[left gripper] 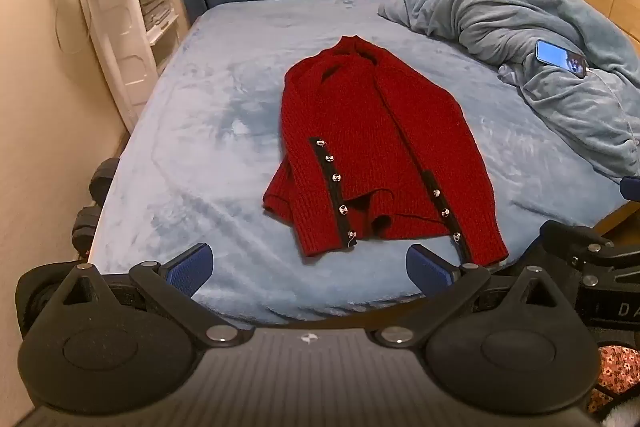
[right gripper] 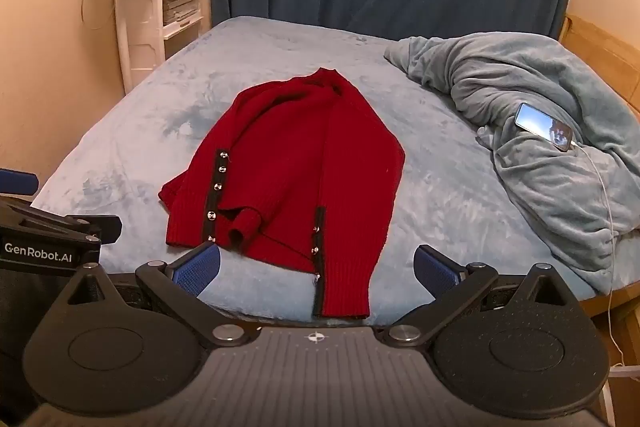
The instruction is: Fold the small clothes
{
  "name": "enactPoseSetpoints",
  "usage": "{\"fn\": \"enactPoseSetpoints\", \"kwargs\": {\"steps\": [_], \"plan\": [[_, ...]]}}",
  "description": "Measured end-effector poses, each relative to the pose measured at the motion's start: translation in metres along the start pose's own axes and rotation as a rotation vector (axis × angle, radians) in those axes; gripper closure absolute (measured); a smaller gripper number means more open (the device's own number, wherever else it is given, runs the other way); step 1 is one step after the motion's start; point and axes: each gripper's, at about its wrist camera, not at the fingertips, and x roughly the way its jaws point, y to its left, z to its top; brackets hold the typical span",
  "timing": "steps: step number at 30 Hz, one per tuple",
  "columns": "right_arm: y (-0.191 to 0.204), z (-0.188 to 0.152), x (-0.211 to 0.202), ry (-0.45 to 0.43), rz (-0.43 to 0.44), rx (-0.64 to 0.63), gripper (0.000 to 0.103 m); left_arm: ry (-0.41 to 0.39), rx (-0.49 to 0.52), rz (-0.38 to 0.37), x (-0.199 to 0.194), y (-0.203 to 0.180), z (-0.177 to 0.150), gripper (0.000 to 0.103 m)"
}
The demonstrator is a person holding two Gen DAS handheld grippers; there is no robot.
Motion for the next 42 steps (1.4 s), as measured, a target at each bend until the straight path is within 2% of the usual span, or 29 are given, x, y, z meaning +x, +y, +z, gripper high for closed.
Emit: {"fn": "enactPoseSetpoints", "kwargs": {"steps": [42], "plan": [[0.0063, 0.0024, 0.0036, 0.008, -0.01, -0.048, 0.001, 0.017, -0.022, -0.001, 0.0059, 0.0056, -0.0059, 0.0]]}}
